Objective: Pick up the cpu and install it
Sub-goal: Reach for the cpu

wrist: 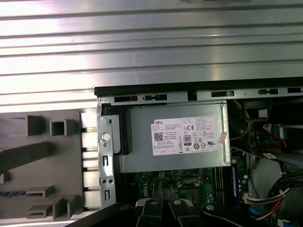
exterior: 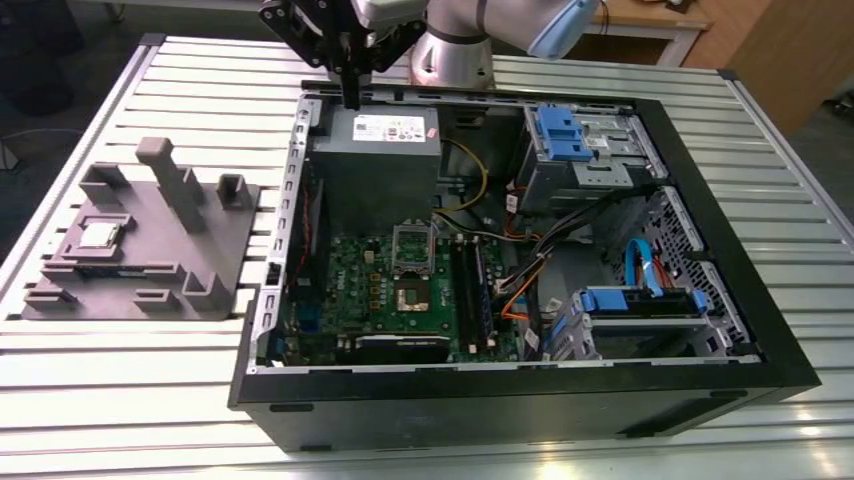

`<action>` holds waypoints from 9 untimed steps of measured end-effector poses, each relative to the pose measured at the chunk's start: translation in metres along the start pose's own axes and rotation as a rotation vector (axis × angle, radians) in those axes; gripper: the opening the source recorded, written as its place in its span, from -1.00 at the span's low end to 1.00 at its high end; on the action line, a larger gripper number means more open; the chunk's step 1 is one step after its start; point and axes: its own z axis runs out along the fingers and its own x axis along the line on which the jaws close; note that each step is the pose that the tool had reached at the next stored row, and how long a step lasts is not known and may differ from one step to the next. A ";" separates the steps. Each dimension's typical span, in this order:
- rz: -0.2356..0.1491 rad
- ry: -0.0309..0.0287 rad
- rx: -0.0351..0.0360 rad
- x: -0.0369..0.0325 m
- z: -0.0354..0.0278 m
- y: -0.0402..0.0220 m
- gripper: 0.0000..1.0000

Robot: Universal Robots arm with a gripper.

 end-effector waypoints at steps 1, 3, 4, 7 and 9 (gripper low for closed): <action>0.000 0.0000 0.0000 0.0001 0.0000 0.0000 -0.80; 0.000 0.0000 0.0000 0.0004 0.0000 0.0000 -0.80; 0.000 0.0000 0.0001 0.0007 -0.0001 -0.0001 -0.80; 0.000 0.0000 0.0000 0.0011 0.0000 -0.0001 -0.80; 0.000 0.0000 0.0001 0.0012 -0.0001 -0.0001 -0.80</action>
